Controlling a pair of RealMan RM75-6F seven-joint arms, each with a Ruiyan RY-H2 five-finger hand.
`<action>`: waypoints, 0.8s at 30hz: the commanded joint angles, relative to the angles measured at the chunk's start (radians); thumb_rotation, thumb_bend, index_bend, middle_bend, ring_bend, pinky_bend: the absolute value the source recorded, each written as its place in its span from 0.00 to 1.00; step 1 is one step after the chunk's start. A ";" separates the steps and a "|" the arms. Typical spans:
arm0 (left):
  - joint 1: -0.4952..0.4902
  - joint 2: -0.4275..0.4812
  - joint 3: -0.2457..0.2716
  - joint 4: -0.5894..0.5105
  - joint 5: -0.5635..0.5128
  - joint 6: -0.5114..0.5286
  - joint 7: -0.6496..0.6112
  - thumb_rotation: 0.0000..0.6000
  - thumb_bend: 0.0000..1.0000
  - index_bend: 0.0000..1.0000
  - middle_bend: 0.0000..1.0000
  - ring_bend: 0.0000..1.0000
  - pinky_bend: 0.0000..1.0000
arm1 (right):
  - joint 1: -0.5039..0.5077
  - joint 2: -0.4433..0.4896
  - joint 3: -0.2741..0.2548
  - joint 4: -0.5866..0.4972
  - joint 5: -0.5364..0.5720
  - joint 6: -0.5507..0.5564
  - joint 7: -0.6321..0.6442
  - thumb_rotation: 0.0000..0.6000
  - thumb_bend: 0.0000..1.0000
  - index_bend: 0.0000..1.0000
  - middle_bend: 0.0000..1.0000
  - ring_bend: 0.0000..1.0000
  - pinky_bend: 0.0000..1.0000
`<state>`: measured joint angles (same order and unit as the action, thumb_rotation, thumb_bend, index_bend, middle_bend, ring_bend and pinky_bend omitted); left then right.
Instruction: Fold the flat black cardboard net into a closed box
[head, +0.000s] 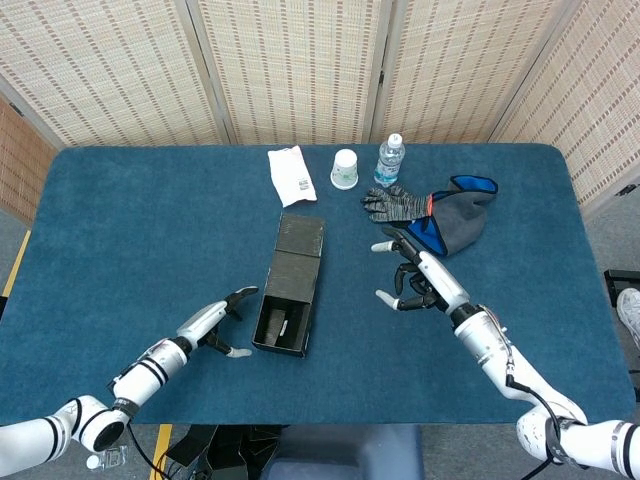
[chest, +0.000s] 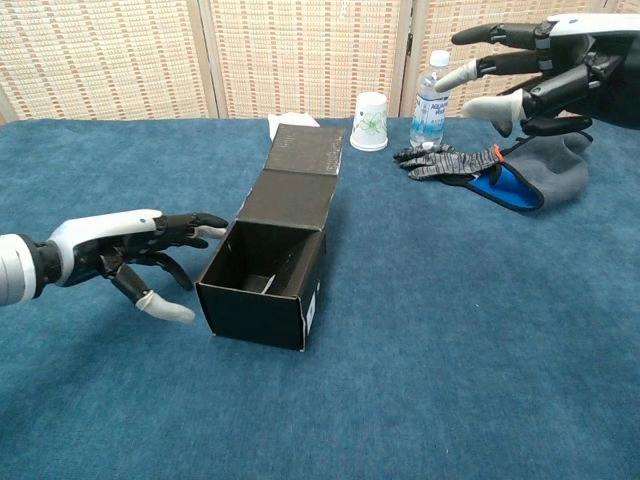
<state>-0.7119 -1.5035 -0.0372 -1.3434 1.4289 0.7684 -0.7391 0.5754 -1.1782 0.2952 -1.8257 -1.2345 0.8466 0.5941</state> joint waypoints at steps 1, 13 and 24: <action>-0.025 -0.021 -0.002 0.026 0.021 -0.033 -0.064 1.00 0.14 0.00 0.00 0.00 0.28 | -0.004 -0.002 -0.005 0.008 -0.004 0.009 -0.003 1.00 0.28 0.00 0.20 0.64 0.98; -0.057 -0.103 0.020 0.125 0.107 -0.016 -0.282 1.00 0.14 0.00 0.00 0.01 0.28 | -0.014 -0.017 -0.024 0.032 -0.005 0.026 0.009 1.00 0.28 0.00 0.20 0.64 0.98; -0.053 -0.179 0.054 0.218 0.161 0.069 -0.426 1.00 0.14 0.15 0.16 0.14 0.28 | -0.021 -0.031 -0.028 0.054 0.002 0.041 0.018 1.00 0.28 0.00 0.20 0.64 0.98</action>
<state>-0.7675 -1.6728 0.0112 -1.1338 1.5829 0.8272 -1.1528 0.5549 -1.2087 0.2668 -1.7729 -1.2334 0.8865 0.6117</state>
